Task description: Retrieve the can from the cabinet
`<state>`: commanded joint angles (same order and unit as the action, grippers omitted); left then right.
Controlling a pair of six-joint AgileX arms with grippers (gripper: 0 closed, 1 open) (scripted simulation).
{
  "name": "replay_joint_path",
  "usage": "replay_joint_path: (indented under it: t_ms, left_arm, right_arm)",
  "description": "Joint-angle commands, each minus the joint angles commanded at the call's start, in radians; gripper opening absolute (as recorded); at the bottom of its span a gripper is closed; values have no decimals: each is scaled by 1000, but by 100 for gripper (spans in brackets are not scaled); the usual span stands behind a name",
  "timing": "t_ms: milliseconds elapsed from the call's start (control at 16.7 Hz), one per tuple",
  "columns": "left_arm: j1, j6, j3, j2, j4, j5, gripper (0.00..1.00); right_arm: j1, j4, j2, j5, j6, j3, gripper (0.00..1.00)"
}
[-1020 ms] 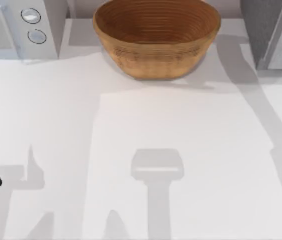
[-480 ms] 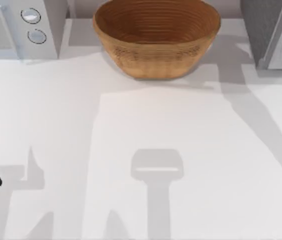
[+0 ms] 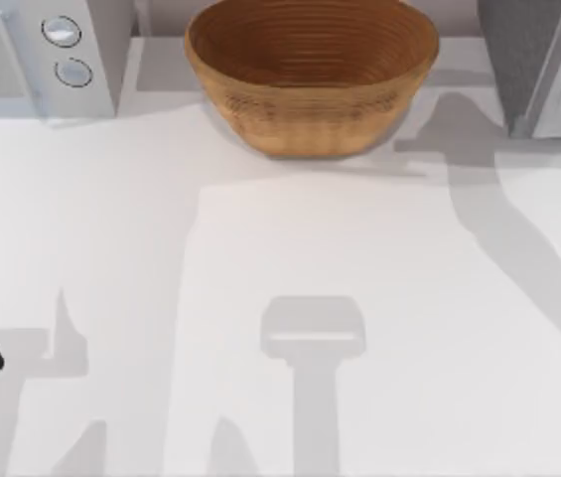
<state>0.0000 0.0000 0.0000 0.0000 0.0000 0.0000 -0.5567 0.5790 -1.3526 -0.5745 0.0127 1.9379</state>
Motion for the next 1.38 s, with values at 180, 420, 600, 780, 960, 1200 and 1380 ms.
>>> replay_joint_path:
  t_ms: [180, 420, 600, 780, 960, 1200, 1380]
  left_arm:
    - [0, 0, 0, 0, 0, 0, 100]
    - [0, 0, 0, 0, 0, 0, 100]
    - [0, 0, 0, 0, 0, 0, 100]
    - [0, 0, 0, 0, 0, 0, 100]
    - [0, 0, 0, 0, 0, 0, 100]
    - [0, 0, 0, 0, 0, 0, 100]
    - [0, 0, 0, 0, 0, 0, 100]
  right_arm:
    - [11, -12, 28, 25, 1, -31, 0]
    - [74, -70, 171, 143, 6, -220, 0]
    - [146, -135, 335, 259, 9, -471, 0]
    - [232, -216, 532, 370, 9, -791, 0]
    - [322, -306, 747, 462, 7, -1129, 0]
    - [436, -432, 1032, 544, 1, -1542, 0]
    - [503, -512, 1208, 571, -5, -1769, 0]
